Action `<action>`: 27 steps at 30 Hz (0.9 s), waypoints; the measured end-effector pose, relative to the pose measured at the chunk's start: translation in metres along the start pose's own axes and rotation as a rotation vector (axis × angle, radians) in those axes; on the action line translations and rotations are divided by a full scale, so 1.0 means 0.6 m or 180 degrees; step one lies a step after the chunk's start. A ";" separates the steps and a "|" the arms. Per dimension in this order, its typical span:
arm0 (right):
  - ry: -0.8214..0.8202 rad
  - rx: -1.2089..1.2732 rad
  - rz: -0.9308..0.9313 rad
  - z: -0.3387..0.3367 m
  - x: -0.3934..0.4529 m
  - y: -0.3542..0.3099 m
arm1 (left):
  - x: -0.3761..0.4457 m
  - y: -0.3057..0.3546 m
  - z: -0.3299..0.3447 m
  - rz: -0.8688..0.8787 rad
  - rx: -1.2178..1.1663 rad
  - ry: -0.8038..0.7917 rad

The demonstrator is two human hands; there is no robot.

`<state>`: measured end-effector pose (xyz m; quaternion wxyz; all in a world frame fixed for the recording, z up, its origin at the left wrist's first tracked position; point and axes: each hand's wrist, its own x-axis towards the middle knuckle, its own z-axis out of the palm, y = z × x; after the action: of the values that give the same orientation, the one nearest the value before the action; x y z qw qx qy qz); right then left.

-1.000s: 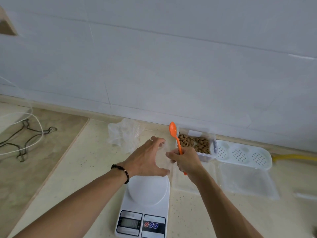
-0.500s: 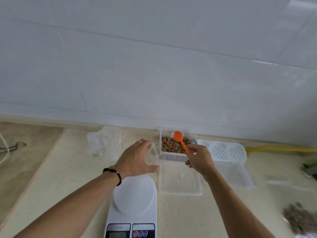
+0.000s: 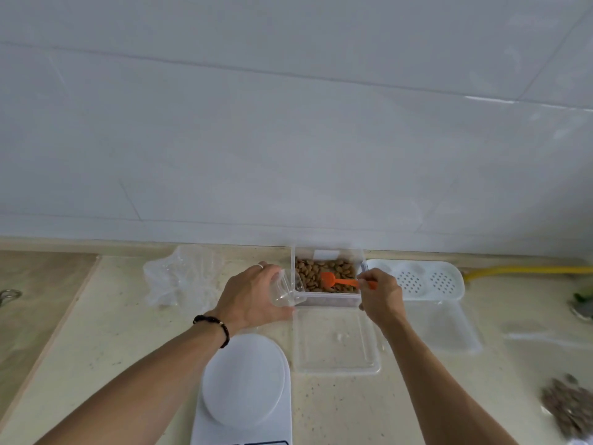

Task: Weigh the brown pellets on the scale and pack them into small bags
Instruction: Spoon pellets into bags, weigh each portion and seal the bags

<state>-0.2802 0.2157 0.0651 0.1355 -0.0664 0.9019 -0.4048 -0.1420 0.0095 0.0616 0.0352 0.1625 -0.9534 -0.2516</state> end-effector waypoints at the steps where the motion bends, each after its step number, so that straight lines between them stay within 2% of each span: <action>1: -0.0112 0.0063 0.0059 0.008 0.004 -0.004 | 0.004 -0.003 0.002 -0.0003 0.0010 -0.0041; 10: -0.0307 0.1096 0.0633 0.029 0.016 -0.001 | 0.041 -0.027 -0.002 0.0007 0.0083 -0.0114; 18: -0.0218 0.1972 0.1045 0.008 0.014 0.016 | 0.056 -0.016 0.003 0.0003 0.0088 -0.0129; 23: -0.0159 0.2203 0.0860 -0.036 0.008 0.002 | 0.071 0.005 0.012 -0.0124 0.0040 -0.0146; 27: -0.0051 0.1805 0.0289 -0.060 0.000 -0.030 | 0.081 0.025 0.015 -0.0183 0.0035 0.0025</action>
<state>-0.2909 0.2296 0.1012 0.1737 0.0114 0.7537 -0.6338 -0.1934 0.0102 0.0607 0.0308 0.1910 -0.9496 -0.2466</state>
